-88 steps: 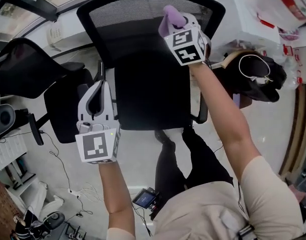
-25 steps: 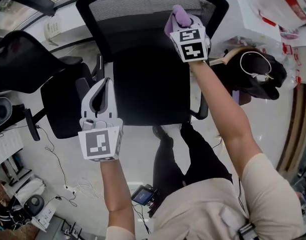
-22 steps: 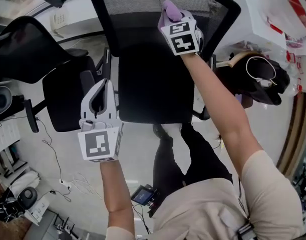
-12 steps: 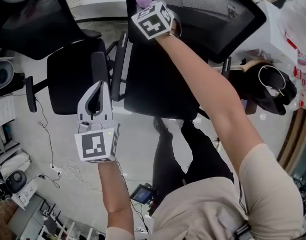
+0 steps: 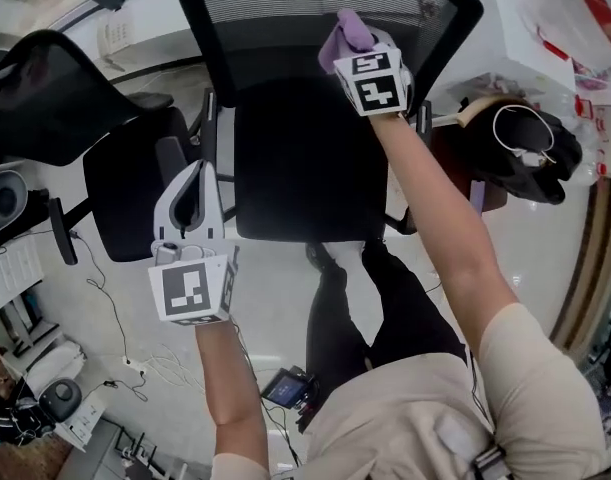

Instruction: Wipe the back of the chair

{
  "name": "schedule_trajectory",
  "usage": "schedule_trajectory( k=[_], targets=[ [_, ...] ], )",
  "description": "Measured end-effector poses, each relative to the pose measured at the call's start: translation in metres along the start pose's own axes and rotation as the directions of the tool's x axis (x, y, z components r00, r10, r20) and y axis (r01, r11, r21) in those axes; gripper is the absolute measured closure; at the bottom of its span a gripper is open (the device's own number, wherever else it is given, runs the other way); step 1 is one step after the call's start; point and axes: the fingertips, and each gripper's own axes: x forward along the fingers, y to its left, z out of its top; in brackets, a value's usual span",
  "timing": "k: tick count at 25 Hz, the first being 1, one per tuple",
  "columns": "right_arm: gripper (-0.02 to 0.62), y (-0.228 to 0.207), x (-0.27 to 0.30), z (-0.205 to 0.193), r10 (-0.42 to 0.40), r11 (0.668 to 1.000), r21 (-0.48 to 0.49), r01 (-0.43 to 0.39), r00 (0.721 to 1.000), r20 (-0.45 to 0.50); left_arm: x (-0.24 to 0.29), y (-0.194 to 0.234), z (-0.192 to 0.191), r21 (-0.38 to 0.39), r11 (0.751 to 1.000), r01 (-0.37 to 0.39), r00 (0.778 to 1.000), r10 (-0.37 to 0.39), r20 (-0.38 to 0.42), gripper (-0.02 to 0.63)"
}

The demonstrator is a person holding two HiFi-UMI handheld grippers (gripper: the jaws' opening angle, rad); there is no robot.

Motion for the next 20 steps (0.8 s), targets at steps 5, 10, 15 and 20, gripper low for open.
schedule_trajectory(
  k=[5, 10, 15, 20],
  targets=[
    [0.575, -0.114, -0.080, -0.053, -0.209, 0.969, 0.133, 0.207, 0.978, 0.005, 0.038, -0.049, 0.019, 0.033, 0.997, 0.075, 0.997, -0.074, -0.020, 0.600],
    [0.575, -0.121, -0.092, -0.055, -0.208, 0.971, 0.127, 0.204, 0.978, 0.019, 0.054, -0.082, 0.028, 0.047, 0.991, 0.124, 0.992, -0.124, -0.010, 0.600],
    [0.575, -0.109, -0.077, -0.051, -0.172, 0.977, 0.127, 0.169, 0.985, 0.014, 0.045, -0.083, 0.023, 0.042, 0.994, 0.102, 0.995, -0.102, -0.010, 0.600],
    [0.575, -0.069, -0.044, -0.033, -0.102, 0.992, 0.076, 0.100, 0.995, 0.018, 0.023, -0.054, 0.006, 0.016, 0.999, 0.037, 0.999, -0.036, -0.018, 0.600]
  ],
)
